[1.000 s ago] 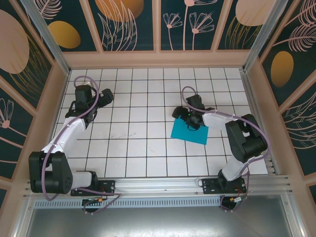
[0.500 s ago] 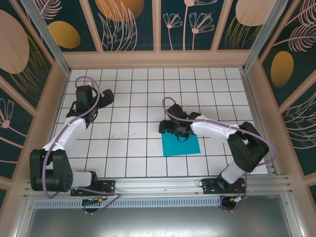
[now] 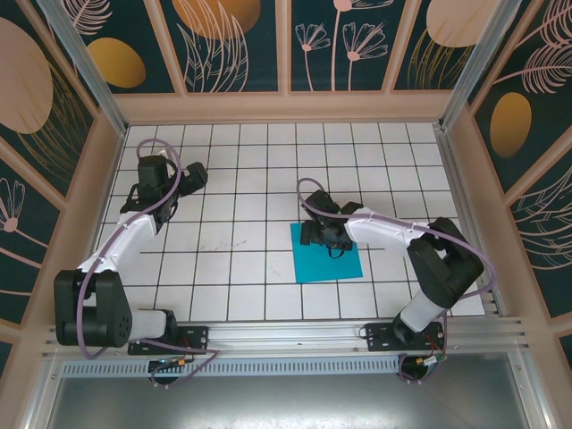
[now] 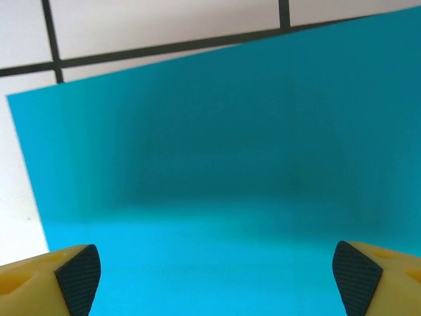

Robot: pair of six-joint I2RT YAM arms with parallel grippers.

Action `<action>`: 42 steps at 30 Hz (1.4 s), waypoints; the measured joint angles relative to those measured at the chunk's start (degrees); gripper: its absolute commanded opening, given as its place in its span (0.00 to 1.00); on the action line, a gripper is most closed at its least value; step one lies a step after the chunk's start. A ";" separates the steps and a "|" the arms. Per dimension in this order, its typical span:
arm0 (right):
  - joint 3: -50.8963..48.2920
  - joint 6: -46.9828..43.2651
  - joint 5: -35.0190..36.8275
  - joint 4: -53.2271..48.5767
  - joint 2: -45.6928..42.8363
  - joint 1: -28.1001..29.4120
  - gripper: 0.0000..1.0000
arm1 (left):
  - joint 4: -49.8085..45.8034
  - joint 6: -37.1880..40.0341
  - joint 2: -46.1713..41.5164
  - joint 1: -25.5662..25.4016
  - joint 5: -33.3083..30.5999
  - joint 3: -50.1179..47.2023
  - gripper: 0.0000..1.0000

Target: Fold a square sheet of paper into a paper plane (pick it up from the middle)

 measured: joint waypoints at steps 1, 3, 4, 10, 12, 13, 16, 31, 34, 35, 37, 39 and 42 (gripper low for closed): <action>0.00 -0.15 0.00 0.17 0.48 0.00 0.93 | 0.00 0.00 0.00 0.00 0.00 0.00 0.99; 0.00 -0.37 0.00 0.35 1.44 0.00 0.93 | 0.00 0.00 0.04 0.00 0.00 0.00 0.99; 0.00 -0.44 -0.02 0.39 1.88 0.00 0.93 | 0.00 0.00 0.11 0.00 0.00 0.00 0.99; 0.00 -1.40 -0.22 0.52 3.41 0.00 0.93 | 0.00 0.00 0.81 0.00 0.00 0.00 0.99; -0.22 -1.44 -0.20 0.81 3.80 0.00 0.92 | 0.00 0.00 0.90 0.00 0.00 0.00 0.99; -0.31 -1.44 -0.07 0.83 4.02 0.00 0.92 | 0.00 0.00 0.94 0.00 -0.02 0.00 0.98; -0.31 -1.44 0.31 0.90 4.24 0.00 0.90 | 0.00 0.00 0.96 0.00 -0.02 0.00 0.99; -1.81 -1.36 2.38 3.65 4.09 -0.22 0.69 | 0.00 -0.70 1.18 0.00 0.94 -0.28 0.98; -2.91 -1.20 2.16 4.81 3.15 -0.55 0.73 | -0.02 -1.40 1.18 0.00 2.19 -0.83 0.98; -3.10 -1.16 1.92 5.11 2.86 -0.59 0.75 | -0.02 -1.68 1.18 0.00 2.64 -1.16 0.99; -3.26 -1.11 1.25 5.55 2.16 -0.63 0.80 | -0.02 -2.36 1.16 0.00 3.43 -1.95 0.98; -3.32 -1.11 0.98 5.38 1.51 -0.66 0.85 | -0.04 -2.97 1.14 0.00 3.93 -2.93 0.98; -3.37 -1.01 1.03 3.76 -0.70 -0.39 0.92 | -0.02 -4.04 0.79 0.00 4.85 -4.35 0.98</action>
